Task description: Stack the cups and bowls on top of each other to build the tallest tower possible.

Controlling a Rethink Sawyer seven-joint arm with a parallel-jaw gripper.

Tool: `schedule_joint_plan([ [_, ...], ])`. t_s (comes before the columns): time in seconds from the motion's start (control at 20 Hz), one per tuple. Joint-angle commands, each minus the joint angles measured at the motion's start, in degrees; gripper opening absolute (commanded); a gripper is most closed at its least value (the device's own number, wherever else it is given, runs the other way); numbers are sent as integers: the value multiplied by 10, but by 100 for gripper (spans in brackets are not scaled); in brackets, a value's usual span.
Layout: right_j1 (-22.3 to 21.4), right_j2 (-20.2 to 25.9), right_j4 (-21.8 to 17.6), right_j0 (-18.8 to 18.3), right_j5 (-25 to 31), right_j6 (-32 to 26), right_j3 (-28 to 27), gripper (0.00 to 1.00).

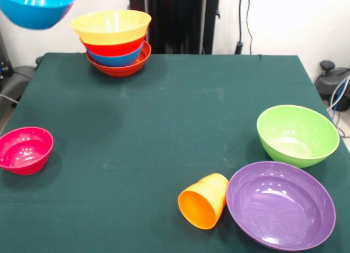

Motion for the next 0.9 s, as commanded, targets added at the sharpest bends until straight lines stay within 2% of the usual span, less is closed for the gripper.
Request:
schedule_joint_plan([
  [0.05,-62,53,107,-9,36,100,96,0],
  [0.1,-74,89,140,-28,1,132,134,0],
  [0.2,-80,152,177,-56,-58,178,189,0],
  [0.3,-76,191,189,-70,-120,215,224,0],
  [0.45,-72,213,186,-78,-175,241,259,0],
  [0.7,-62,202,154,-88,-212,244,288,0],
  [0.9,-33,143,105,-81,-240,231,304,0],
])
